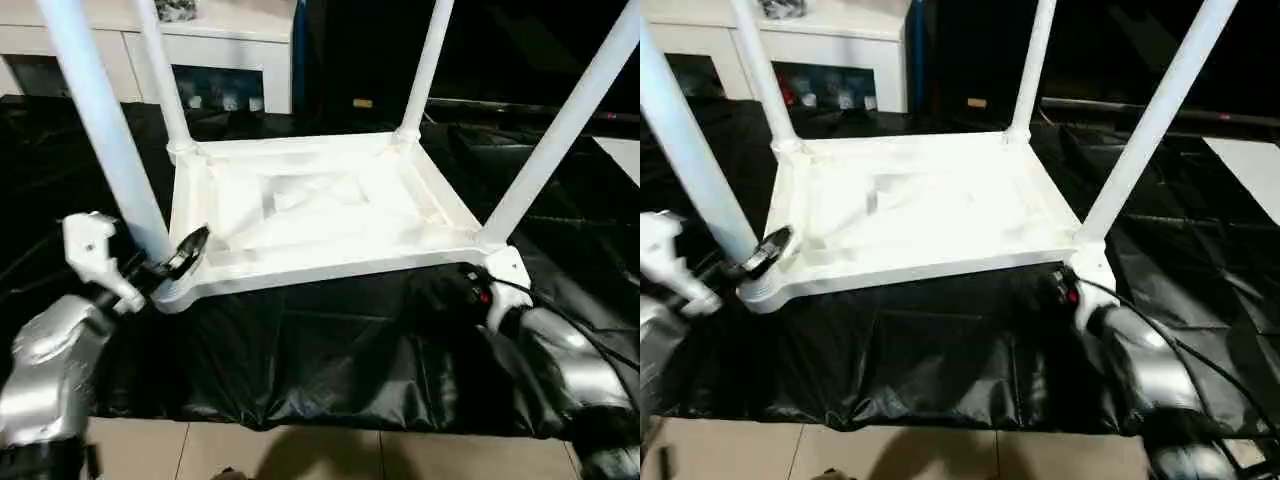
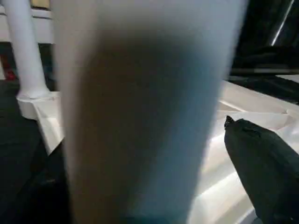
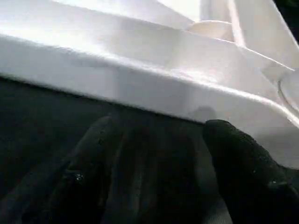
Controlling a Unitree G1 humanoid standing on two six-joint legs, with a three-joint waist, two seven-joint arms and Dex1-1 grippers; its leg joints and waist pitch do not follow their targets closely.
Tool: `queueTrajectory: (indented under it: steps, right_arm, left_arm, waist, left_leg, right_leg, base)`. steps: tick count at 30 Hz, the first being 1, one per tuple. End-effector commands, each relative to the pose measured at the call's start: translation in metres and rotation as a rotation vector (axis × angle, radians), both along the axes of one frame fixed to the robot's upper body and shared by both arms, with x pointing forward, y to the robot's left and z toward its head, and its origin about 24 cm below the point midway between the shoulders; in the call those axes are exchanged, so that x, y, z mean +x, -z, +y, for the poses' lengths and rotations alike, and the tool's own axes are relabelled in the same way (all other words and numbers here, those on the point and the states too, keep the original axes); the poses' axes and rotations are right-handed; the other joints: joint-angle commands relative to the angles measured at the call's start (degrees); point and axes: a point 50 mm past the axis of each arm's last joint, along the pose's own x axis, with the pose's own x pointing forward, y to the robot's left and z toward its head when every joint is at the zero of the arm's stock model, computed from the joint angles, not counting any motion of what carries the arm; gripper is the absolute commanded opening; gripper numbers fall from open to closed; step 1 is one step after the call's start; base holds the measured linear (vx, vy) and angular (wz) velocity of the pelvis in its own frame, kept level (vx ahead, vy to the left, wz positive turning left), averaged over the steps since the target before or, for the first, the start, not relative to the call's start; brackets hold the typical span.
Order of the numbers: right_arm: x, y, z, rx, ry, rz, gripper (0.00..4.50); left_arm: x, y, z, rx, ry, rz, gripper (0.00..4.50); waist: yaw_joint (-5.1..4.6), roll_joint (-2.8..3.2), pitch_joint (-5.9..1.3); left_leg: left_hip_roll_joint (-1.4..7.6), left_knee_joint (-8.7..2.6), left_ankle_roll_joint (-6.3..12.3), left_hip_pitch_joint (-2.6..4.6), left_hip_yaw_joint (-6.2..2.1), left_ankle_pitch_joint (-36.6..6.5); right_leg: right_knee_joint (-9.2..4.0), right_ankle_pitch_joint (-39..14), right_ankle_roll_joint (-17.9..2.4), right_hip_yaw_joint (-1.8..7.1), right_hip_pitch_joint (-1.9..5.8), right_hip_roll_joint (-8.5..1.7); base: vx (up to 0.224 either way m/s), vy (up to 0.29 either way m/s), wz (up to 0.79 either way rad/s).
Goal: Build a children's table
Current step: Rotate table base
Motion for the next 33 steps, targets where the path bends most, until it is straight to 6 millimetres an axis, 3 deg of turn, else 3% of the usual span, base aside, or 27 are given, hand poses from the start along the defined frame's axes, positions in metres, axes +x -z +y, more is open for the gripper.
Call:
queueTrajectory:
  steps: [1,4,7,8,12,13,15,16,17,19,20,21,24,27,28,31,32,33]
  right_arm:
    - [0.007,-0.003,0.004,-0.024,0.008,-0.006,3.13]
    - [0.018,-0.006,0.019,-0.029,-0.011,-0.015,3.13]
    - [0.025,-0.006,0.029,-0.051,-0.031,-0.018,3.13]
    - [0.027,-0.006,0.033,-0.051,-0.038,-0.018,3.13]
    - [0.034,-0.007,0.049,-0.053,-0.069,-0.02,3.13]
    - [0.035,-0.008,0.056,-0.048,-0.09,-0.021,3.13]
    - [0.037,-0.009,0.069,-0.035,-0.135,-0.026,3.13]
    - [0.037,-0.009,0.069,-0.035,-0.135,-0.026,3.13]
    - [0.037,-0.009,0.075,-0.029,-0.152,-0.027,3.13]
    - [0.038,-0.009,0.083,-0.021,-0.175,-0.027,3.13]
    - [0.038,-0.008,0.092,-0.011,-0.206,-0.028,3.13]
    - [0.038,-0.008,0.098,-0.004,-0.229,-0.029,3.13]
    - [0.033,-0.008,0.122,0.021,-0.344,-0.039,3.13]
    - [0.029,-0.008,0.138,0.038,-0.428,-0.042,3.13]
    - [0.028,-0.008,0.141,0.041,-0.438,-0.042,3.13]
    - [0.026,-0.008,0.149,0.054,-0.481,-0.046,3.13]
    - [0.025,-0.008,0.15,0.058,-0.491,-0.045,3.13]
    - [0.024,-0.007,0.152,0.062,-0.499,-0.043,3.13]
  left_arm:
    - [0.005,0.004,-0.01,0.017,0.053,0.02,4.48]
    - [0.003,0.001,-0.014,-0.031,0.141,0.033,4.48]
    - [-0.009,-0.003,-0.022,-0.133,0.293,0.073,4.48]
    - [-0.016,-0.006,-0.026,-0.178,0.376,0.095,4.48]
    - [-0.037,-0.012,-0.04,-0.273,0.574,0.155,4.48]
    - [-0.041,-0.015,-0.045,-0.304,0.622,0.161,4.48]
    - [-0.049,-0.021,-0.056,-0.355,0.711,0.174,4.48]
    - [-0.049,-0.021,-0.056,-0.355,0.711,0.174,4.48]
    - [-0.052,-0.023,-0.06,-0.367,0.746,0.182,4.48]
    - [-0.057,-0.025,-0.067,-0.38,0.793,0.201,4.48]
    - [-0.059,-0.026,-0.073,-0.392,0.827,0.214,4.48]
    - [-0.061,-0.027,-0.078,-0.4,0.85,0.223,4.48]
    - [-0.064,-0.029,-0.093,-0.426,0.923,0.24,4.48]
    - [-0.066,-0.032,-0.104,-0.443,0.982,0.251,4.48]
    - [-0.067,-0.032,-0.106,-0.447,0.992,0.253,4.48]
    - [-0.068,-0.035,-0.115,-0.461,1.034,0.25,4.48]
    - [-0.067,-0.035,-0.117,-0.459,1.04,0.249,4.48]
    - [-0.067,-0.035,-0.119,-0.456,1.043,0.249,4.48]
  waist:
    - [0.03,0.82,-3.88]
    - [0.32,0.88,-4.01]
    - [0.28,1.08,-3.92]
    - [0.31,0.72,-4.01]
    - [-0.12,0.97,-3.75]
    - [-0.24,0.42,-3.66]
    - [-0.51,0.65,-3.47]
    - [-0.71,0.64,-3.56]
    - [-1.0,0.02,-3.41]
    - [-1.34,0.29,-3.36]
    - [-1.74,-0.46,-3.36]
    - [-1.7,-0.12,-3.36]
    - [-2.25,-0.15,-3.36]
    - [-2.38,-0.18,-3.44]
    - [-2.47,-0.56,-3.45]
    - [-2.35,-0.3,-3.58]
    - [-2.44,-0.7,-3.61]
    - [-2.3,-0.4,-3.56]
  left_leg:
    - [0.44,-3.99,-1.11,0.94,0.18,-16.17]
    - [0.43,-3.91,-0.99,0.69,0.27,-13.5]
    - [0.48,-3.95,-1.41,0.83,0.4,-13.91]
    - [0.53,-3.87,-1.68,0.82,0.46,-13.79]
    - [0.5,-3.94,-1.28,0.95,0.71,-14.94]
    - [0.47,-4.04,-1.14,0.84,0.78,-15.3]
    - [0.41,-4.13,-1.49,0.7,0.63,-16.13]
    - [0.44,-4.1,-1.63,0.72,0.62,-16.5]
    - [0.47,-4.17,-1.53,0.54,0.56,-16.74]
    - [0.5,-4.26,-1.74,0.59,0.44,-16.86]
    - [0.5,-4.22,-1.76,0.47,0.55,-16.94]
    - [0.52,-4.21,-1.75,0.59,0.47,-16.66]
    - [0.52,-4.22,-1.92,0.24,0.39,-15.91]
    - [0.49,-4.12,-1.76,0.35,0.4,-15.42]
    - [0.55,-4.14,-1.64,0.35,0.46,-15.3]
    - [0.54,-3.97,-1.25,0.46,0.51,-13.53]
    - [0.59,-3.97,-1.05,0.42,0.58,-13.29]
    - [0.61,-3.94,-0.87,0.58,0.58,-13.2]
  right_leg:
    - [-4.24,-12.11,-10.69,1.59,1.92,-2.22]
    - [-3.58,-7.78,-11.86,1.57,2.25,-2.18]
    - [-3.43,-6.9,-12.89,1.55,2.16,-2.11]
    - [-3.02,-6.69,-13.45,1.57,2.21,-2.3]
    - [-3.12,-7.04,-13.63,1.65,2.0,-1.9]
    - [-3.34,-7.87,-13.29,1.65,2.13,-1.86]
    - [-3.42,-10.06,-12.92,1.69,2.12,-2.03]
    - [-3.31,-10.51,-12.95,1.7,2.16,-2.1]
    - [-3.4,-12.03,-12.49,1.69,2.25,-2.13]
    - [-3.58,-13.29,-11.77,1.69,2.19,-2.09]
    - [-3.62,-13.62,-11.48,1.7,2.13,-2.02]
    - [-3.62,-13.72,-11.26,1.75,2.14,-2.1]
    - [-3.41,-12.43,-11.45,1.76,2.36,-2.06]
    - [-3.33,-11.55,-11.62,1.79,2.39,-2.04]
    - [-3.36,-11.49,-11.67,1.82,2.37,-2.03]
    - [-3.06,-8.55,-12.61,1.88,2.43,-1.98]
    - [-3.07,-8.15,-12.72,1.85,2.46,-1.95]
    - [-3.01,-7.79,-12.97,1.84,2.36,-1.96]
  base:
    - [0.0,0.0,0.0]
    - [0.0,0.0,0.0]
    - [0.0,0.0,0.0]
    - [0.0,0.0,0.0]
    - [0.0,0.0,0.0]
    - [0.0,0.0,0.0]
    - [0.0,0.0,0.0]
    - [0.0,0.0,0.0]
    - [0.0,0.0,0.0]
    - [0.0,0.0,0.0]
    - [0.0,0.0,0.0]
    - [0.0,0.0,0.0]
    - [0.0,0.0,0.0]
    - [0.0,0.0,0.0]
    - [0.0,0.0,0.0]
    - [0.0,0.0,0.0]
    - [0.0,0.0,0.0]
    - [0.0,0.0,0.0]
